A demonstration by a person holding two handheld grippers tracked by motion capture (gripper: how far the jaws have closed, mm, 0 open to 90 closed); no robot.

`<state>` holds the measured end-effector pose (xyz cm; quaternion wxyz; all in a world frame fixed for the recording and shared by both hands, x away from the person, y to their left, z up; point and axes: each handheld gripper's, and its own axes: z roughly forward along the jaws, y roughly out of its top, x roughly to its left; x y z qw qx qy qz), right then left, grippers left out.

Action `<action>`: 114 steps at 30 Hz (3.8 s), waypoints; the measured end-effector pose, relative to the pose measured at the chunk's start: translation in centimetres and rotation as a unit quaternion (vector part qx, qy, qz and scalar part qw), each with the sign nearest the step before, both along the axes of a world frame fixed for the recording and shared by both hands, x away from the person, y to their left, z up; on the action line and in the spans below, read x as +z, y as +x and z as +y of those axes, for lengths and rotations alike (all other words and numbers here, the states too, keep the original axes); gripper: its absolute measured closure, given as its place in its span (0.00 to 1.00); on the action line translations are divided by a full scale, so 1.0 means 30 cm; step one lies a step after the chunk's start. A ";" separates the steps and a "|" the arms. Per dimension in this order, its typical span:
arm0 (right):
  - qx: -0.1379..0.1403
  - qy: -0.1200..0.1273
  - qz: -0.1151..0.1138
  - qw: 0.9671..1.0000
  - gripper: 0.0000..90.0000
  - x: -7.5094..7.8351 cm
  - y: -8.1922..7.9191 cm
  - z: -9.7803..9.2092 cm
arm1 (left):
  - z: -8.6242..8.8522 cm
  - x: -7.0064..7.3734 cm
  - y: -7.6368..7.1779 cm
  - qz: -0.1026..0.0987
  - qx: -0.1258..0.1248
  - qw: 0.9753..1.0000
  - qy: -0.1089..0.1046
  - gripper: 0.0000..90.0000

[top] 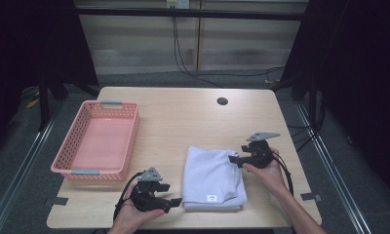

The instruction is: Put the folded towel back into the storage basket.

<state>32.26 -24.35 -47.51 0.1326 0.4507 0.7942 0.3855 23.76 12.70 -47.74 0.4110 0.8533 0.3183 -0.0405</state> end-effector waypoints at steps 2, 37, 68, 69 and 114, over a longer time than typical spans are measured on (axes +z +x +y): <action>0.008 0.007 0.000 1.000 0.26 0.007 0.008 0.005 | -0.009 -0.005 -0.008 -0.007 -0.007 1.000 0.010 0.31; 0.111 0.012 0.089 0.990 0.20 -0.076 0.066 0.055 | -0.163 -0.046 0.023 -0.012 -0.065 0.996 0.063 0.19; 0.120 0.024 0.090 0.988 0.76 -0.043 0.034 0.084 | -0.153 -0.014 0.031 -0.008 -0.080 0.996 0.027 0.82; 0.120 0.024 0.090 0.988 0.76 -0.043 0.034 0.084 | -0.154 -0.013 0.032 -0.012 -0.078 0.997 0.018 0.82; 0.126 0.085 0.032 0.988 0.77 0.203 0.171 0.151 | 0.013 0.213 0.158 -0.046 -0.029 0.997 -0.062 0.83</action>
